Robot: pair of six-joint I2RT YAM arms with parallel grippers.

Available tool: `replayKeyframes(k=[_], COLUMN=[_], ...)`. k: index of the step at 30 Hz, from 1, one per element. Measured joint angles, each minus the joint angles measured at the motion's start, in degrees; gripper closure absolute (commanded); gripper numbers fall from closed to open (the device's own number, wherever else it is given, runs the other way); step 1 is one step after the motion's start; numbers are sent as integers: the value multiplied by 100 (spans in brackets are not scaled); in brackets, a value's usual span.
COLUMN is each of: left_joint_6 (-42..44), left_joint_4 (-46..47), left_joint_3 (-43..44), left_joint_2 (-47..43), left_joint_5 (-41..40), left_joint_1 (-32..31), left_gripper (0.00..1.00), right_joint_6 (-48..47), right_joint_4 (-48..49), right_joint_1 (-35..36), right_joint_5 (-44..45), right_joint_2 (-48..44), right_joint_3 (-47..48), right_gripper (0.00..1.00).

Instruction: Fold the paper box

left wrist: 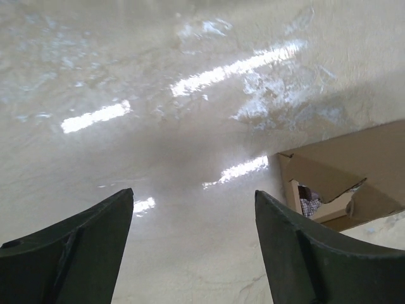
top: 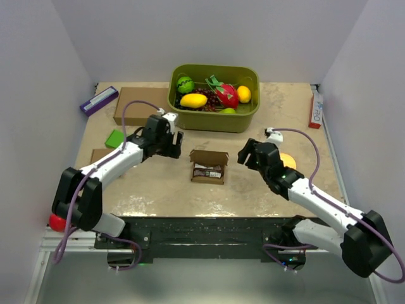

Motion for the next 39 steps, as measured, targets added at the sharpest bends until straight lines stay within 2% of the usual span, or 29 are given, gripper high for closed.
replayKeyframes(k=[5, 10, 14, 24, 33, 39], left_joint_6=[-254, -831, -1207, -1425, -1482, -1604], left_joint_4=[-103, -13, 254, 402, 542, 678], left_joint_3=[55, 431, 658, 715, 592, 291], left_joint_2=[-485, -470, -212, 654, 706, 704], left_joint_5=[490, 1318, 1871, 2684, 3012, 3084], left_joint_1=[603, 654, 649, 647, 494, 426], left_gripper=[18, 17, 18, 23, 26, 29], right_joint_6=[42, 210, 382, 540, 739, 931], right_joint_4=[-614, -876, -855, -824, -496, -164], right_joint_1=[-146, -144, -140, -140, -140, -140], right_joint_5=[-433, -1252, -1720, -2046, -2197, -2236], right_joint_2=[-251, 326, 667, 1438, 1438, 1423], right_joint_3=[343, 1178, 1471, 1552, 1403, 1113], right_gripper=[28, 28, 28, 30, 33, 41])
